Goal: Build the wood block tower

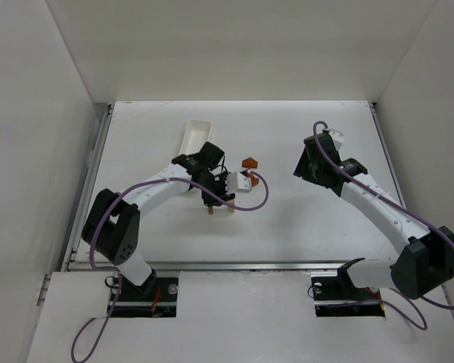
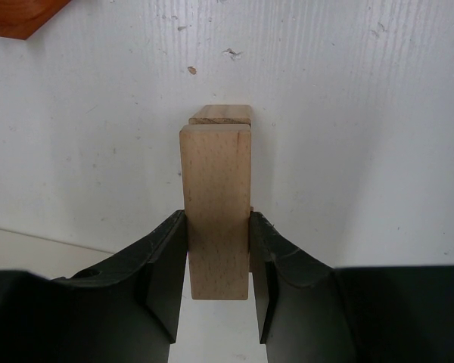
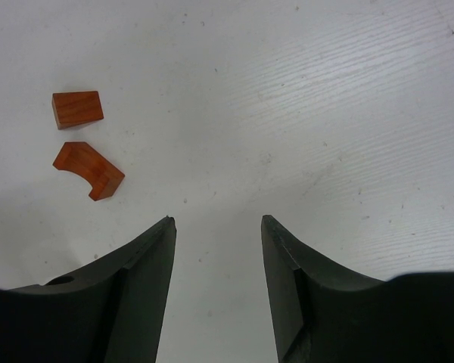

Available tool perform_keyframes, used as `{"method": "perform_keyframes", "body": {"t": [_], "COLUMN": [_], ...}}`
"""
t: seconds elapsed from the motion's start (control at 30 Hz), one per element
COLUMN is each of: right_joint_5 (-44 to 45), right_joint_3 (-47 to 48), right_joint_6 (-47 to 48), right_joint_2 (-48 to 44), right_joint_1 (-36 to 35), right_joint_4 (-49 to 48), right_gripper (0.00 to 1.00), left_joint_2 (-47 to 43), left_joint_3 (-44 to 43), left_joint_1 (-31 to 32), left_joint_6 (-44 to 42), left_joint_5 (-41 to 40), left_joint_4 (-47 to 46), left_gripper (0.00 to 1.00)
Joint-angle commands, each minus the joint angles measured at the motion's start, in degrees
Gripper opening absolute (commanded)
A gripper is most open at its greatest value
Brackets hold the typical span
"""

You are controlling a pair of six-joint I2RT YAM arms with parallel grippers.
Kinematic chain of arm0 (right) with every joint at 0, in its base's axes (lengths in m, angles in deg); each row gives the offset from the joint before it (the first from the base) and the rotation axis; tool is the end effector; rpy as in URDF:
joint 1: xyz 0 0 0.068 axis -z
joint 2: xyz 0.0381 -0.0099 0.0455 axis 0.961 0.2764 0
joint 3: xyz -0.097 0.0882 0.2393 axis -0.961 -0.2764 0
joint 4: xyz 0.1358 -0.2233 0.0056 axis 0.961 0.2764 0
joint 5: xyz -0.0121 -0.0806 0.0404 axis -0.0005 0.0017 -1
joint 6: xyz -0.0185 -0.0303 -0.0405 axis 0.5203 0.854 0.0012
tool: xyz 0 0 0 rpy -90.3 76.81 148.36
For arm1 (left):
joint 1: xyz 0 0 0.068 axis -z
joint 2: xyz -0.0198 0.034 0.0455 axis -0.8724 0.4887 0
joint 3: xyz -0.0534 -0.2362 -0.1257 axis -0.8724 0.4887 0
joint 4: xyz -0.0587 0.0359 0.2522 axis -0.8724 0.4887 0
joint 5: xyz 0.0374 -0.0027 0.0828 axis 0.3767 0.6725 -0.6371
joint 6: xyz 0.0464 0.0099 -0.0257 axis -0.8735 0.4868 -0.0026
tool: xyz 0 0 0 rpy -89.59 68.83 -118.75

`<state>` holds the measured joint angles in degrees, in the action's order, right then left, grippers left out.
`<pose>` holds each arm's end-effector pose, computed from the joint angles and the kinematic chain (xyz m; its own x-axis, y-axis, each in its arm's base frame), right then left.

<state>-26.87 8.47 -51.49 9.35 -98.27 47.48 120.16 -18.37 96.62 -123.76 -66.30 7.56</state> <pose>0.2533 0.1007 0.2892 -0.6426 0.3476 -0.6828 0.2872 0.9355 0.2059 0.2584 -0.2046 0.2319 0.1305 0.7995 -0.5864 0.9801 -0.0147 0.1981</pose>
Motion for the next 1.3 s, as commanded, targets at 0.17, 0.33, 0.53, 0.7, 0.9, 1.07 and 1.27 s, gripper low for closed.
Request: {"method": "perform_keyframes", "body": {"t": [0.17,0.33,0.53,0.7,0.9,1.07,1.27], "right_joint_5": [-0.3,-0.3,-0.3,-0.3,-0.3,-0.3,-0.3], "right_joint_3": [0.6,0.6,0.6,0.6,0.6,0.6,0.6], "right_joint_6": [0.5,0.5,0.5,0.5,0.5,0.5,0.5], "right_joint_2": [-0.2,-0.2,-0.2,-0.2,0.4,0.4,0.4], "right_joint_1": [0.3,0.3,0.3,0.3,0.3,0.3,0.3], "right_joint_4": [-2.8,-2.8,-2.8,-2.8,-2.8,-2.8,-2.8], "right_gripper": [0.55,0.55,0.55,0.55,0.55,0.55,0.55], "left_joint_2": [-2.9,-2.9,-2.9,-2.9,-2.9,-2.9,-2.9], "left_joint_3": [0.8,0.8,0.3,0.3,0.3,-0.2,-0.2], "left_joint_1": [-0.2,-0.2,-0.2,-0.2,-0.2,-0.2,-0.2], "left_joint_6": [0.1,0.1,0.1,0.1,0.1,0.1,0.1], "left_joint_5": [1.2,1.2,1.2,1.2,1.8,2.3,2.3], "left_joint_4": [0.0,0.0,-0.5,-0.5,-0.5,-0.5,0.0], "left_gripper": [0.06,0.07,0.07,0.07,0.07,0.07,0.08]}}
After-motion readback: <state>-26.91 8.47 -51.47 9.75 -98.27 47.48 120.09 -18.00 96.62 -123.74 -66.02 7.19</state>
